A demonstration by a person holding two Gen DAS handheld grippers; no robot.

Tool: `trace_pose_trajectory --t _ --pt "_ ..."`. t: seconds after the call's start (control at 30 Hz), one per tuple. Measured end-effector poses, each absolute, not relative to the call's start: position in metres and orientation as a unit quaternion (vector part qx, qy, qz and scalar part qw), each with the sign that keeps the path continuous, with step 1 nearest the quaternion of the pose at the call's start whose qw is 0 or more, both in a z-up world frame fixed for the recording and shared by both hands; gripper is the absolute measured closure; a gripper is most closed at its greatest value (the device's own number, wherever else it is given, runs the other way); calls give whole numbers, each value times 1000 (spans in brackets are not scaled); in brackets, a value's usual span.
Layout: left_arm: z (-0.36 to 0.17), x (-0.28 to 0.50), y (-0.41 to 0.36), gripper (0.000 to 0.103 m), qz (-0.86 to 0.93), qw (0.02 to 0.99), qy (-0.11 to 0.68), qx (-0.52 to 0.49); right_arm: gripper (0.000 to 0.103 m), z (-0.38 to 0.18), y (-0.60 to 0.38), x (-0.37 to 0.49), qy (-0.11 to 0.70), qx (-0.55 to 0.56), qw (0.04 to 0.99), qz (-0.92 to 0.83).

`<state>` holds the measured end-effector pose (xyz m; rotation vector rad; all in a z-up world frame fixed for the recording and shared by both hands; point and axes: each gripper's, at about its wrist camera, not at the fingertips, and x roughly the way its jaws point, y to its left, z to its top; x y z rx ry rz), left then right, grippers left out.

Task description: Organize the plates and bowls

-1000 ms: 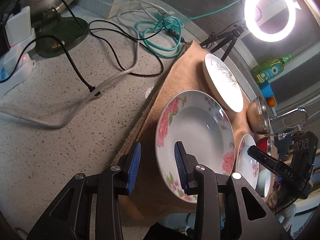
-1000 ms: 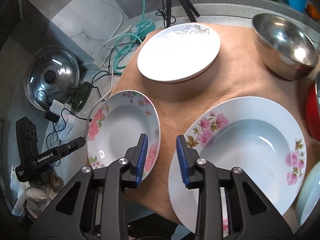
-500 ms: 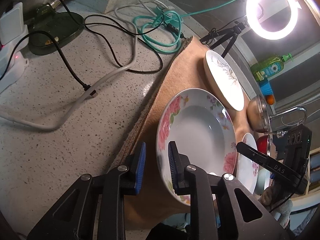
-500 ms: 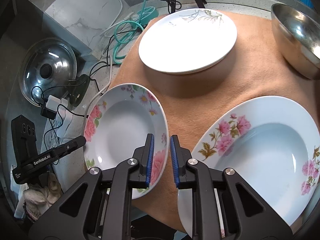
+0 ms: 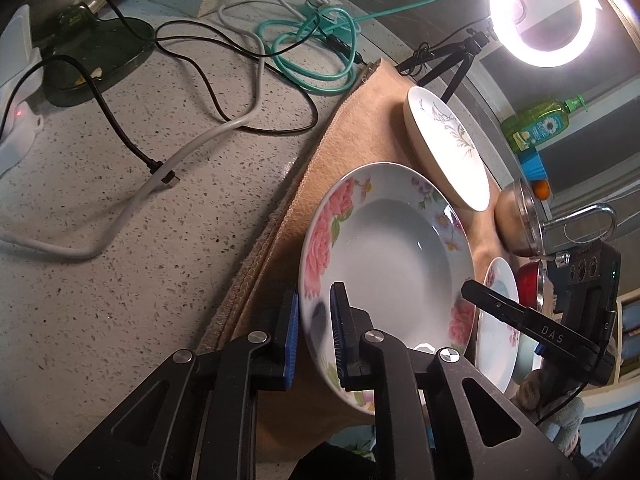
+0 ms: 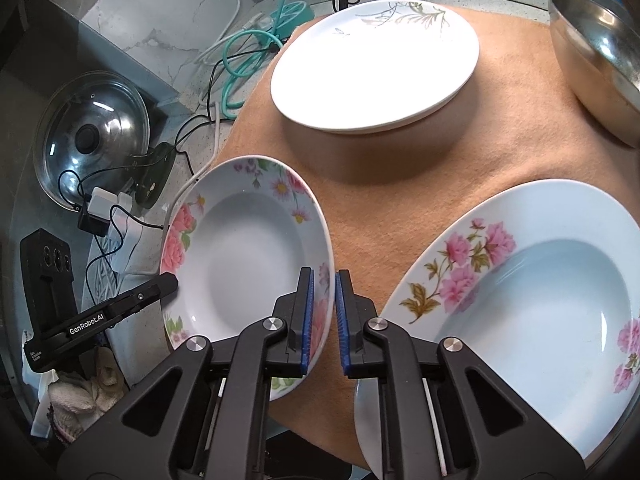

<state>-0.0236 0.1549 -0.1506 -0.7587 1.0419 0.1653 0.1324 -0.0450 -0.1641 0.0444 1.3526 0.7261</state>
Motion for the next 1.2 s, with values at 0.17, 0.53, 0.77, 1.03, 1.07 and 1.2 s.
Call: trace_pose_trajectory --t 0.17,0.53,0.77,1.03,1.07,1.2 --pt "-148 -22 153 90 79 802 486 -339 92 -163 -43 129 607 11 726 322" --pt "-138 -19 144 90 79 815 481 -313 92 -157 -47 128 602 19 732 319" --pt "-135 -17 142 90 75 819 479 -308 92 -154 -56 128 598 28 735 318" --pt "-140 -15 142 90 75 818 483 -304 92 -159 -57 125 603 25 731 318" --pt "-138 -15 141 90 73 820 481 -301 92 -159 -57 125 602 25 732 318" --pt "-129 -15 141 90 73 825 474 -297 92 -153 -58 125 597 31 735 321"
